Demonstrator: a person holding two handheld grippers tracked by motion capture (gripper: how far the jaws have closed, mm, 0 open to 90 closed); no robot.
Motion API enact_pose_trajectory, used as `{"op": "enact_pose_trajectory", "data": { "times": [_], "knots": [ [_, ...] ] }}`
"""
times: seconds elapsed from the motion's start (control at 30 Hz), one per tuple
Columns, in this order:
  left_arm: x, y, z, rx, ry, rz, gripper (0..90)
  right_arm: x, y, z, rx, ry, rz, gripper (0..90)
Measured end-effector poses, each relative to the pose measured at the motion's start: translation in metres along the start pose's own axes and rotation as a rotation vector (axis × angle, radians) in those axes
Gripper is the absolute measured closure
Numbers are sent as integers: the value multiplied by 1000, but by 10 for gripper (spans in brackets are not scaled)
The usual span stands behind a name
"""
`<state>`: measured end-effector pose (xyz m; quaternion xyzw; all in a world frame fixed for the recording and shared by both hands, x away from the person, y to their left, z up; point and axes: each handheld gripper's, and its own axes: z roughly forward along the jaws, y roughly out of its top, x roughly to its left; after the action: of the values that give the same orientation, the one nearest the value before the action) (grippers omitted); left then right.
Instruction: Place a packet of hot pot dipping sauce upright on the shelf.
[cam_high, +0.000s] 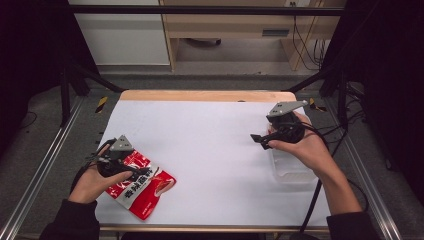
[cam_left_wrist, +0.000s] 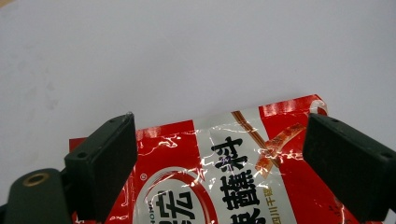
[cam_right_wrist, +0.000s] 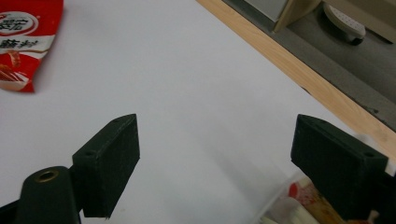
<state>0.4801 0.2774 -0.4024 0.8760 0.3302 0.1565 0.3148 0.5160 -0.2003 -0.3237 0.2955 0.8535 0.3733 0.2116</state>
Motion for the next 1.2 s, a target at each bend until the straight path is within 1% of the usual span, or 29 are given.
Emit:
{"op": "enact_pose_trajectory", "data": {
  "times": [0.03,0.1,0.17,0.3,0.4,0.47,0.5,0.53,0.57,0.6,0.67,0.7,0.73,0.9,0.97,1.07,1.2],
  "knots": [
    [0,-1,0,1,2,0,100,3,0,3,-7,5,5,157],
    [0,-2,0,1,5,-1,97,9,1,9,-2,7,11,153],
    [0,-3,0,-3,11,-2,94,16,1,15,1,14,30,151],
    [0,-6,1,-11,16,-1,84,31,-2,27,-14,33,41,159],
    [0,-8,1,-14,18,-9,79,42,-5,36,-17,47,36,160],
    [0,-9,0,-13,24,-10,75,48,-7,41,-8,29,27,169],
    [0,-10,0,-14,25,-11,71,54,-9,46,-11,37,31,173],
    [0,-11,-1,-15,25,-12,71,54,-9,46,-11,37,31,173],
    [0,-12,-2,-16,30,-16,68,61,-12,50,0,29,21,173],
    [0,-14,-2,-18,31,-21,68,61,-12,50,0,29,21,173],
    [1,-17,-4,-23,36,-29,65,68,-15,55,-2,28,19,172],
    [1,-19,-5,-25,37,-33,63,75,-19,59,3,24,12,172],
    [1,-20,-6,-27,41,-32,63,75,-19,59,3,24,12,172],
    [2,-29,-8,-43,42,-30,62,88,-28,73,18,26,5,176],
    [3,-31,-9,-41,52,-38,62,93,-32,77,28,24,-2,176],
    [5,-34,-13,-51,66,-50,67,100,-38,84,24,32,1,177],
    [6,-39,-16,-51,85,-63,70,105,-45,91,29,24,3,176]
  ]
}}
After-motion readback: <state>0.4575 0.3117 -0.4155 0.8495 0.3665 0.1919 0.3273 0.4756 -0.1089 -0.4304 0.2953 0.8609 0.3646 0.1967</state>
